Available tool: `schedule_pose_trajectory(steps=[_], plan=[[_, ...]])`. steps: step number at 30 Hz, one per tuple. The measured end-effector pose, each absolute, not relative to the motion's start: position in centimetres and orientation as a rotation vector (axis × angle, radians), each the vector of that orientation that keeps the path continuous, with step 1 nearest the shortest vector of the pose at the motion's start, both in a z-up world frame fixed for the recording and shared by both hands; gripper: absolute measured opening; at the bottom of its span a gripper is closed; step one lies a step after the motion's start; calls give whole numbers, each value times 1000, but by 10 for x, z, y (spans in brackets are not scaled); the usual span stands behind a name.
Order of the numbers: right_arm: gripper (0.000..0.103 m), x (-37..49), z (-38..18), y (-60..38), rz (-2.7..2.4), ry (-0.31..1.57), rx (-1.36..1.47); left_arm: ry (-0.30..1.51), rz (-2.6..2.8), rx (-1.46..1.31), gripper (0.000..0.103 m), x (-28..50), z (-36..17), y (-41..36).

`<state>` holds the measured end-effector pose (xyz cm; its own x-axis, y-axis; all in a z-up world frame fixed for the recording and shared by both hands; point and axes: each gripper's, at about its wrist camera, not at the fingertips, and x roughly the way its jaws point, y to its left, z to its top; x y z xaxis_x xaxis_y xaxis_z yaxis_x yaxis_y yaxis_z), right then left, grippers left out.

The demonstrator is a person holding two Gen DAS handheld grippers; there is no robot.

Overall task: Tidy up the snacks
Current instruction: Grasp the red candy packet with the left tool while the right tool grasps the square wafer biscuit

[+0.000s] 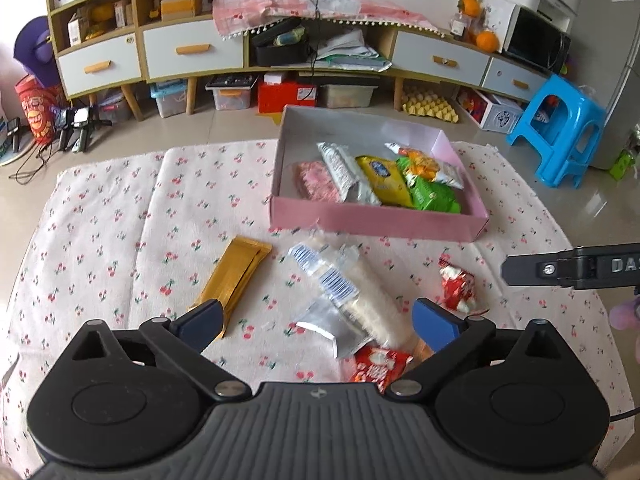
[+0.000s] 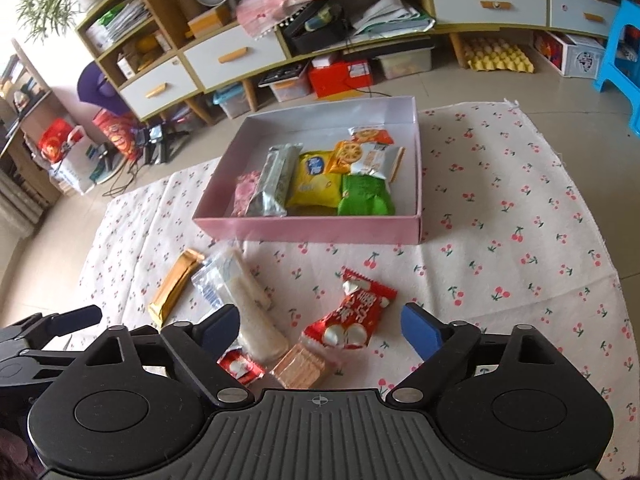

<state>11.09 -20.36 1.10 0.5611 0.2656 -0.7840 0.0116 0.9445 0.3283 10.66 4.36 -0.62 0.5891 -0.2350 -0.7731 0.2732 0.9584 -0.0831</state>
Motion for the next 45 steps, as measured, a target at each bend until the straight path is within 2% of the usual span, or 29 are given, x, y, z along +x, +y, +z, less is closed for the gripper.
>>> schedule_pose_trajectory(steps=[13, 15, 19, 25, 29, 33, 34, 45], plan=[[92, 112, -17, -202, 128, 1030, 208, 961, -328, 104, 100, 105, -32, 53], [92, 112, -22, -203, 135, 1053, 215, 1008, -370, 111, 96, 105, -40, 46], [92, 114, -30, -204, 132, 1109, 247, 1100, -432, 101, 81, 104, -55, 34], [92, 116, -40, -203, 125, 1164, 299, 1134, -454, 83, 71, 103, -62, 23], [92, 117, -46, -200, 116, 1188, 292, 1155, -444, 82, 54, 106, -67, 18], [92, 120, -50, -197, 113, 1205, 311, 1147, -427, 93, 43, 106, -67, 18], [92, 122, -51, -196, 113, 1209, 322, 1144, -434, 91, 35, 106, -66, 18], [91, 136, -61, -170, 83, 1228, 372, 1123, -398, 124, 31, 104, -59, 29]])
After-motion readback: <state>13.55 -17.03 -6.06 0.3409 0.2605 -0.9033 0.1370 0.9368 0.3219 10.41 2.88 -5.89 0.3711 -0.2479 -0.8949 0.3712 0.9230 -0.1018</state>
